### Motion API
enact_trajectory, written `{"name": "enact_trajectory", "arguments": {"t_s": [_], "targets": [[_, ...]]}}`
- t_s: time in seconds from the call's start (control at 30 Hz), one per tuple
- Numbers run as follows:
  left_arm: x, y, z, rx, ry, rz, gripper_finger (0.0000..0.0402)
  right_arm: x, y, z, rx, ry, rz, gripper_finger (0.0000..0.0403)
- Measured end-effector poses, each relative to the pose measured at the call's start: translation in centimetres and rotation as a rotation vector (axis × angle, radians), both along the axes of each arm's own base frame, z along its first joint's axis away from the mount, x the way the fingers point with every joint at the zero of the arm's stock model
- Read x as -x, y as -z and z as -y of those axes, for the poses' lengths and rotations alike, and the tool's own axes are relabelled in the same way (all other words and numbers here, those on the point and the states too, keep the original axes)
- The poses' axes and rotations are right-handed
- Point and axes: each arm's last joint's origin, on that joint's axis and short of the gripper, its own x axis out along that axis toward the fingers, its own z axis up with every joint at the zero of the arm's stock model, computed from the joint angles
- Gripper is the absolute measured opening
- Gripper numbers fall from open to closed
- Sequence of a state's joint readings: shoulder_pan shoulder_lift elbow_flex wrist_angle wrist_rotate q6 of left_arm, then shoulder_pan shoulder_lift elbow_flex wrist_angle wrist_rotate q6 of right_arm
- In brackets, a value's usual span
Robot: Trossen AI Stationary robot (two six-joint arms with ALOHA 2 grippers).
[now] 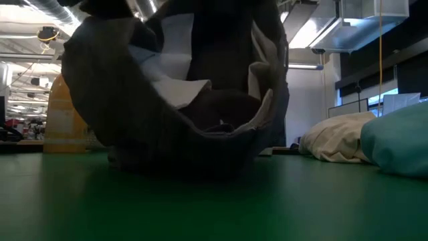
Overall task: Fold laundry
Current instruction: Fold the black shorts
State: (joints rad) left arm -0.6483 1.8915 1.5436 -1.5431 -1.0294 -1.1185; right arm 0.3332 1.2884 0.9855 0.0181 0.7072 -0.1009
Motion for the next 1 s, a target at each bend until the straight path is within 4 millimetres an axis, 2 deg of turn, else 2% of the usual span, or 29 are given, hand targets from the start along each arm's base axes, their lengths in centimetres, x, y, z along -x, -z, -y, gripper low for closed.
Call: {"name": "enact_trajectory", "arguments": {"t_s": [0.23, 0.5, 0.83, 1.0], "targets": [[0.1, -0.1, -0.2, -0.005, -0.023, 0.022, 0.0221, -0.4, 0.7, -0.4, -0.052, -0.107, -0.036, 0.0001], [-0.1, 0.0, -0.3, 0.023, -0.037, 0.045, 0.0221, -1.6, 2.5, -0.6, -0.038, -0.100, -0.103, 0.0001], [0.3, -0.1, 1.9, 0.122, 0.006, 0.114, 0.0221, -2.1, 3.1, -0.1, -0.037, -0.077, -0.122, 0.0001], [-0.8, -1.1, 3.3, 0.246, 0.022, 0.253, 0.0221, -2.1, 3.0, 0.0, -0.039, -0.075, -0.116, 0.0001]]}}
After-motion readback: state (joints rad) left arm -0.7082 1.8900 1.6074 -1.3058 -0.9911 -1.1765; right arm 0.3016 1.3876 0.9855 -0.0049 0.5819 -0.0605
